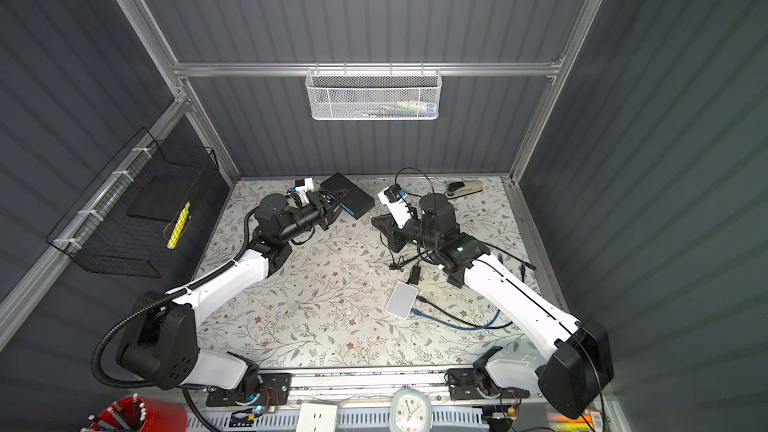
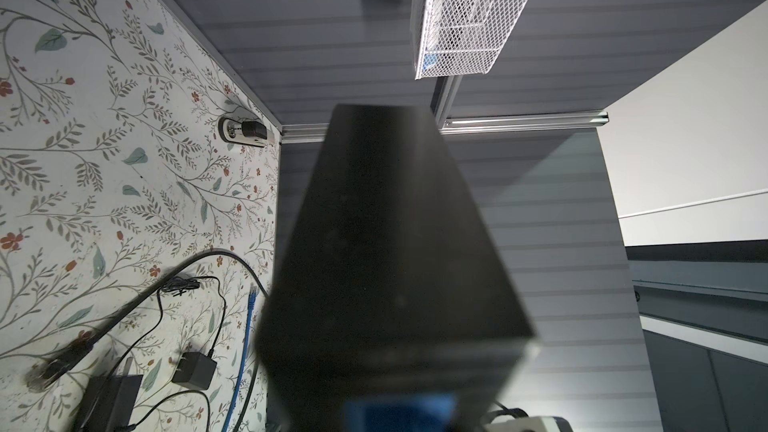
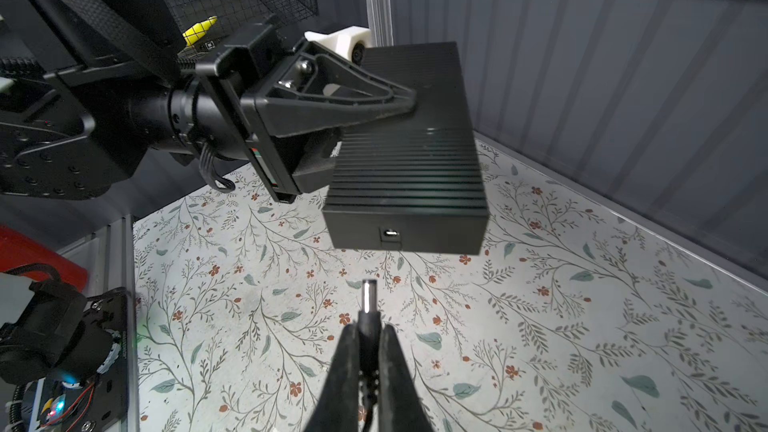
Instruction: Insert the plug into the switch port
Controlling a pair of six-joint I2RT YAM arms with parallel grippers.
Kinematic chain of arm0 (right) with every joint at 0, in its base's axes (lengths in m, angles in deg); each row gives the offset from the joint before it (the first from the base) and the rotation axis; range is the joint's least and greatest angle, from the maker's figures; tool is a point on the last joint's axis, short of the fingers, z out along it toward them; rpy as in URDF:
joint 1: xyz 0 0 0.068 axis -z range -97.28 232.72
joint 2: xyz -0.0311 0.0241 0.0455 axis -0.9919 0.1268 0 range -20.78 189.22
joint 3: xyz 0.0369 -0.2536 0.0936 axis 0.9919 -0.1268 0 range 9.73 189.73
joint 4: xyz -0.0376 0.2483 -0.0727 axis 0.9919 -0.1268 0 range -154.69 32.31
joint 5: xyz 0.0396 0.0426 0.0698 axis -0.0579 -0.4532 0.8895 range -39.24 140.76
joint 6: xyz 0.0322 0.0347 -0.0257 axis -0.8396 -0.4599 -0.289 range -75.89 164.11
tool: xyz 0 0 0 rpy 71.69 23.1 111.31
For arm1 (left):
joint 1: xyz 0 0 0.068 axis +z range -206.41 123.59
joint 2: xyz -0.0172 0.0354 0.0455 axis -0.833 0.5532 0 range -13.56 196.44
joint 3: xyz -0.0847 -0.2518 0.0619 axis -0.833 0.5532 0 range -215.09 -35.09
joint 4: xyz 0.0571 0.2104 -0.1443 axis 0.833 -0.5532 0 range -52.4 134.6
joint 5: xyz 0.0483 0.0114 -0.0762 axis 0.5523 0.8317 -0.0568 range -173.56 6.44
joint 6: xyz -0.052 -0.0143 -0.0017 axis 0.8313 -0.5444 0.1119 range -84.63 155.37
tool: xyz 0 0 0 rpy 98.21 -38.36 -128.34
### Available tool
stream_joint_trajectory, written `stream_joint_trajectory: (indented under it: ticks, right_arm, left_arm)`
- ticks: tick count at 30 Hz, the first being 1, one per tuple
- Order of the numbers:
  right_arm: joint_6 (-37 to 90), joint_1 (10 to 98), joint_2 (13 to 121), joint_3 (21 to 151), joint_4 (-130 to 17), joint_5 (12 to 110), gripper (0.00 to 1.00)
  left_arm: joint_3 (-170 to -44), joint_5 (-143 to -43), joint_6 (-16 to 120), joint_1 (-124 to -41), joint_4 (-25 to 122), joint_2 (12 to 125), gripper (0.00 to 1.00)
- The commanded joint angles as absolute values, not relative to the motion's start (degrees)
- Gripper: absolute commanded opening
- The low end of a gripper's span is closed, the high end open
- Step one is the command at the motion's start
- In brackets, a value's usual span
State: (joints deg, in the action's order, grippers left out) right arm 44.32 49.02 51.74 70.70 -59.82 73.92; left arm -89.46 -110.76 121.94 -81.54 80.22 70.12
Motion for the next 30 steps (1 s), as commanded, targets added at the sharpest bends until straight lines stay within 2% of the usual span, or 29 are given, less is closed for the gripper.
stream_joint_trajectory:
  ticks: [1,10,30]
  right_arm:
    - [43.4,48.7,52.8,71.7,-58.4,74.9,0.0]
    - [42.0,48.7,54.5,74.2,-61.7,71.9,0.0]
    - [40.6,48.3,55.9,75.3,-62.2,73.0,0.0]
  left_arm:
    - [-91.8,-112.0,119.9,-82.2,83.3,70.5,0.04]
    - [-91.1,-112.7,119.3,-82.5,83.0,69.9,0.04]
    - [-90.5,-113.4,118.2,-83.1,82.0,69.5,0.04]
